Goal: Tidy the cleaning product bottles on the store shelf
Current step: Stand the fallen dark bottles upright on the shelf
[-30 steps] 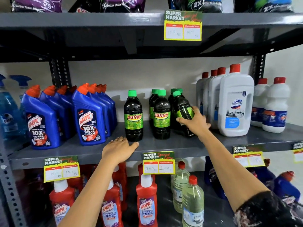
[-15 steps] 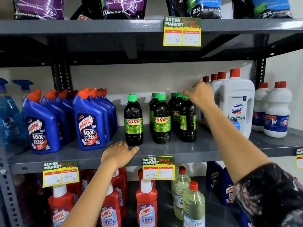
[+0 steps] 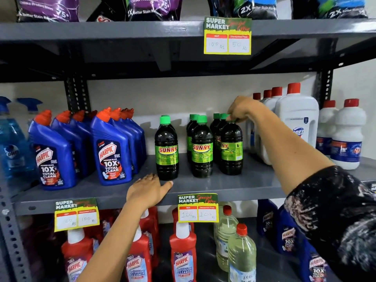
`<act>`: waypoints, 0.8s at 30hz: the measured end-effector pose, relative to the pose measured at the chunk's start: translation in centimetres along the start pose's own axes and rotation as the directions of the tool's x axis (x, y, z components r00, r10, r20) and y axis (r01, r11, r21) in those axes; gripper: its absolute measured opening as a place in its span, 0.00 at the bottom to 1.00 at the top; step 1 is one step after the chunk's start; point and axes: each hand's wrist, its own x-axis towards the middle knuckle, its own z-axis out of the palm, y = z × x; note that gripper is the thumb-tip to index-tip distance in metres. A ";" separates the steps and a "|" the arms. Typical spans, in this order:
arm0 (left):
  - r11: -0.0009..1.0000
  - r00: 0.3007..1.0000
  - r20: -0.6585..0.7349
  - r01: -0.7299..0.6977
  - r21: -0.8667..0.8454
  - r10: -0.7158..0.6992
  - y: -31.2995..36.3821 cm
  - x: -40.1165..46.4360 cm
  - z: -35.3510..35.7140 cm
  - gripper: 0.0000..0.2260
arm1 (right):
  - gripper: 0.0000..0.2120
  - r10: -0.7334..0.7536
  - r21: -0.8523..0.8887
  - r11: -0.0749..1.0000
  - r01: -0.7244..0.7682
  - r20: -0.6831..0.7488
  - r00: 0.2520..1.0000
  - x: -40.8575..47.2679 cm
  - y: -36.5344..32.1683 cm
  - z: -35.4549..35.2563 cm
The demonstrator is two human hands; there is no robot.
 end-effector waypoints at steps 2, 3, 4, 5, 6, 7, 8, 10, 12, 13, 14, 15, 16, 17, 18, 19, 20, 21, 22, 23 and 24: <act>1.000 1.000 0.006 0.004 -0.002 -0.004 0.0 0.0 -0.1 0.34 | 0.14 -0.024 0.183 0.983 0.004 0.105 0.994 -0.1 0.6 -0.4; 1.000 1.000 0.010 0.006 -0.004 -0.005 0.0 -0.1 -0.1 0.34 | 0.15 -0.038 0.216 0.976 0.012 0.113 0.993 -0.2 0.8 -0.5; 1.000 1.000 0.011 0.006 -0.005 -0.006 0.1 -0.1 -0.2 0.34 | 0.16 -0.051 0.223 0.974 0.026 0.108 0.993 -0.2 1.1 -0.5; 1.000 1.000 0.010 0.006 -0.005 -0.006 0.1 -0.1 -0.1 0.34 | 0.16 -0.063 0.216 0.976 0.038 0.109 0.992 -0.1 1.2 -0.4; 1.000 1.000 0.009 0.005 -0.005 -0.005 0.1 -0.1 -0.1 0.34 | 0.16 -0.082 0.210 0.976 0.059 0.102 0.991 0.0 1.3 -0.1; 1.000 1.000 0.008 0.006 -0.007 -0.005 0.1 -0.2 -0.1 0.34 | 0.17 -0.097 0.213 0.974 0.075 0.098 0.990 0.0 1.4 0.1; 1.000 1.000 0.007 0.008 -0.010 -0.008 0.1 -0.2 -0.2 0.34 | 0.17 -0.112 0.228 0.970 0.088 0.095 0.989 0.1 1.6 0.3; 1.000 1.000 0.002 0.012 -0.018 -0.012 0.1 -0.3 -0.2 0.34 | 0.18 -0.151 0.261 0.957 0.126 0.079 0.985 0.1 2.0 0.7; 1.000 1.000 0.005 0.008 -0.030 -0.008 0.2 -0.4 -0.3 0.34 | 0.18 -0.185 0.318 0.935 0.158 0.057 0.981 -0.1 2.5 1.3; 0.999 1.000 0.008 0.005 -0.038 -0.005 0.3 -0.4 -0.3 0.33 | 0.18 -0.195 0.351 0.921 0.168 0.045 0.980 -0.1 2.7 1.6; 0.999 1.000 0.008 0.001 -0.046 -0.001 0.3 -0.5 -0.4 0.33 | 0.18 -0.204 0.383 0.906 0.179 0.027 0.979 -0.1 2.8 1.9; 0.999 1.000 0.008 -0.002 -0.054 0.003 0.3 -0.5 -0.4 0.33 | 0.19 -0.213 0.414 0.890 0.189 0.013 0.977 -0.1 2.9 2.1; 0.998 1.000 0.008 -0.007 -0.059 0.008 0.3 -0.5 -0.4 0.32 | 0.19 -0.227 0.441 0.875 0.200 0.008 0.974 -0.1 3.1 2.2; 0.998 1.000 0.013 -0.012 -0.060 0.012 0.2 -0.4 -0.5 0.32 | 0.19 -0.237 0.470 0.858 0.205 0.008 0.971 -0.1 3.3 2.3; 0.998 1.000 0.019 -0.013 -0.058 0.014 0.2 -0.4 -0.5 0.33 | 0.20 -0.246 0.511 0.835 0.206 0.011 0.969 0.0 3.5 2.4; 0.998 1.000 0.026 -0.011 -0.057 0.013 0.2 -0.4 -0.5 0.33 | 0.19 -0.248 0.563 0.803 0.197 0.015 0.969 0.1 3.7 2.5; 0.998 1.000 0.029 -0.009 -0.058 0.011 0.2 -0.4 -0.4 0.33 | 0.17 -0.240 0.615 0.766 0.186 0.006 0.971 0.2 3.7 2.8; 0.998 0.999 0.032 -0.006 -0.061 0.008 0.1 -0.3 -0.4 0.33 | 0.14 -0.217 0.635 0.748 0.191 -0.037 0.975 0.3 3.6 3.2; 0.998 0.999 0.033 -0.005 -0.062 0.007 0.1 -0.2 -0.4 0.33 | 0.11 -0.183 0.631 0.746 0.211 -0.111 0.977 0.4 3.5 3.7; 0.998 0.999 0.036 -0.001 -0.059 0.003 0.1 -0.1 -0.4 0.33 | 0.10 -0.149 0.617 0.750 0.238 -0.192 0.970 0.6 3.5 4.3; 0.999 0.999 0.036 0.004 -0.051 -0.002 0.1 -0.1 -0.4 0.33 | 0.10 -0.118 0.612 0.749 0.254 -0.254 0.960 0.8 3.5 4.8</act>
